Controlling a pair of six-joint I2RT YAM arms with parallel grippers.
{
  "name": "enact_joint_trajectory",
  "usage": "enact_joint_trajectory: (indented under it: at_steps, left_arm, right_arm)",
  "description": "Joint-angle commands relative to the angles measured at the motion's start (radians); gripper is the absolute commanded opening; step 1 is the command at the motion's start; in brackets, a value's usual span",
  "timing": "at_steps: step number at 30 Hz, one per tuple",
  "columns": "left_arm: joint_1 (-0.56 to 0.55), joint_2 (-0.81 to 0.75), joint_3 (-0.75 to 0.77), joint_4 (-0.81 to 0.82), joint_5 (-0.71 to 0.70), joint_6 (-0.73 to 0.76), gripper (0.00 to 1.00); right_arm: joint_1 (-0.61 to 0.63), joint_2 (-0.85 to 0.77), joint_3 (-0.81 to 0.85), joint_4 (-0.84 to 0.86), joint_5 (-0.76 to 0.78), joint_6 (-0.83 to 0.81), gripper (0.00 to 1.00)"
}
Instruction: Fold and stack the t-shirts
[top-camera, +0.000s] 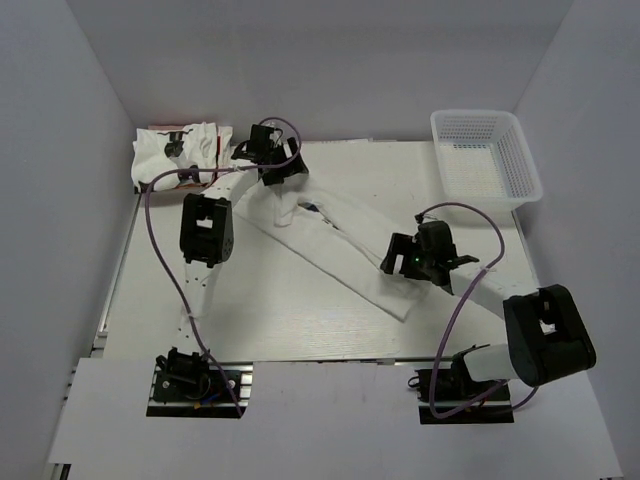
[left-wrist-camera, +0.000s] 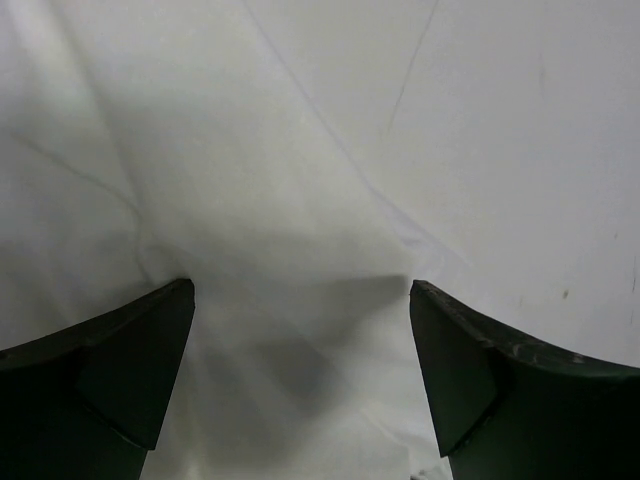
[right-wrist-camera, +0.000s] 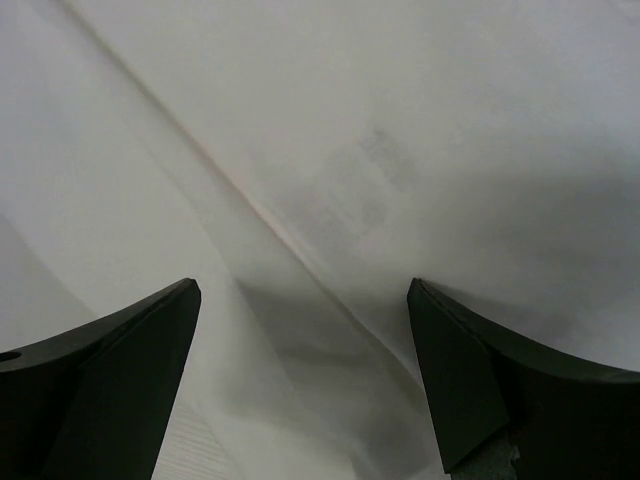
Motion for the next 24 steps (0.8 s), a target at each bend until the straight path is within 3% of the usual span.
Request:
enact_joint_trajectory:
  at_steps: [1, 2, 3, 6, 10, 12, 18, 21, 24]
  left_arm:
    - [0.007, 0.21, 0.175, -0.069, -0.038, 0.063, 1.0]
    - [0.007, 0.235, 0.238, 0.012, -0.001, 0.054, 1.0]
    - [0.007, 0.252, 0.238, 0.072, 0.072, 0.002, 1.0]
    - [-0.006, 0.29, 0.229, 0.292, 0.169, -0.127, 1.0]
    - [-0.036, 0.402, 0.359, 0.385, 0.197, -0.21, 1.0]
    - [-0.047, 0.414, 0.335, 0.457, 0.22, -0.235, 1.0]
    - [-0.101, 0.439, 0.326, 0.551, 0.286, -0.232, 1.0]
    - [-0.13, 0.382, 0.252, 0.621, 0.315, -0.223, 1.0]
    - [-0.153, 0.333, 0.316, 0.606, 0.318, -0.184, 1.0]
  right_arm:
    - [0.105, 0.066, -0.085, -0.017, -0.146, 0.031, 0.9]
    - [0.135, 0.072, -0.091, -0.014, -0.17, 0.045, 0.9]
    - [0.253, 0.073, -0.095, -0.017, -0.219, 0.057, 0.9]
    - [0.414, 0.068, -0.067, -0.078, -0.229, 0.1, 0.9]
    - [0.606, 0.054, -0.012, -0.106, -0.282, 0.093, 0.9]
    - [0.675, 0.06, 0.019, -0.121, -0.324, 0.067, 0.9]
    - [0.775, 0.128, 0.12, -0.149, -0.376, -0.085, 0.9]
    - [0.792, 0.117, 0.146, -0.18, -0.321, -0.107, 0.9]
    - [0.806, 0.044, 0.148, -0.18, -0.248, -0.118, 0.9]
